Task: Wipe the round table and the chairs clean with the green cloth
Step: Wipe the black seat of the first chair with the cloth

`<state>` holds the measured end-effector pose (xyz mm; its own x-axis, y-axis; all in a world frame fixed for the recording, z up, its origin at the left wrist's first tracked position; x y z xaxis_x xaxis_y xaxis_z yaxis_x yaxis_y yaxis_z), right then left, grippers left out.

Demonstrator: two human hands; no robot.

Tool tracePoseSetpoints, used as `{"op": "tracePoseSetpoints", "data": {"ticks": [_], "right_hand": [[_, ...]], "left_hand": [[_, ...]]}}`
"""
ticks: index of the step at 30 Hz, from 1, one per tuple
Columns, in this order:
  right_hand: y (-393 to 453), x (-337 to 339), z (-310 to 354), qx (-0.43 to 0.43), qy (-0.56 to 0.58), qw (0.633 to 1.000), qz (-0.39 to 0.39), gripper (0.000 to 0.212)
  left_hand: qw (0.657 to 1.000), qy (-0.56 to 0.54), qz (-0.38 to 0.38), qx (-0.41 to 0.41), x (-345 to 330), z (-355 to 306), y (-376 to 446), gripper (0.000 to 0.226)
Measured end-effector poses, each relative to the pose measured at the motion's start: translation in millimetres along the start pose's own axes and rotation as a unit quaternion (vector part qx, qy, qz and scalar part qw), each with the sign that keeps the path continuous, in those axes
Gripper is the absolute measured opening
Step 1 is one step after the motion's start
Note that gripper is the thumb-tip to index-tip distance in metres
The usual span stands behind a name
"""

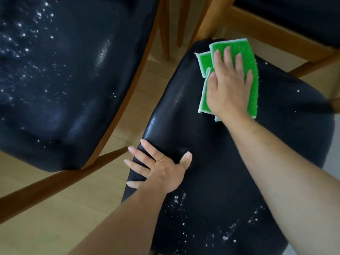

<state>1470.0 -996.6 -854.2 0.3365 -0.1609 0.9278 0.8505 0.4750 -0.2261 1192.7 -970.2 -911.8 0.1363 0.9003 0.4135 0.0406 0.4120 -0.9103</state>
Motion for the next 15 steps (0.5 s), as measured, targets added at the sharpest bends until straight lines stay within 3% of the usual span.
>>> {"op": "tracePoseSetpoints", "data": {"ticks": [4,8,11,13,15], "right_hand": [[-56,-14,15,0.062,0.011,0.998,0.027,0.054],[-138,-40,32,0.111,0.001,0.991,0.070,0.054],[-214,-68,43,0.179,-0.047,0.975,0.125,0.057],[-262,-85,48,0.224,-0.064,0.959,0.162,0.059],[-287,-93,51,0.258,-0.067,0.946,0.185,0.059]], "left_hand": [[1.000,-0.006,-0.001,-0.021,5,-2,-5,0.119],[0.997,-0.058,0.012,-0.050,13,3,-10,0.095],[0.987,-0.130,-0.006,-0.096,31,7,-11,0.074],[0.983,-0.120,0.000,-0.138,33,2,-13,0.072],[0.984,-0.136,0.005,-0.113,29,4,-13,0.068]]}}
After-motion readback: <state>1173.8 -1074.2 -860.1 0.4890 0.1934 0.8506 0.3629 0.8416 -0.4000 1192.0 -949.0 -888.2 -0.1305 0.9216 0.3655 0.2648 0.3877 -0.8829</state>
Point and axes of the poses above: each hand's wrist, its own y-axis towards the middle knuckle, its own x-axis out of the back of the hand, z = x × y, the point moved 10 cm from there along y, towards the middle knuckle, and after that the axes turned 5 degrees about y, right-handed, at the moved point
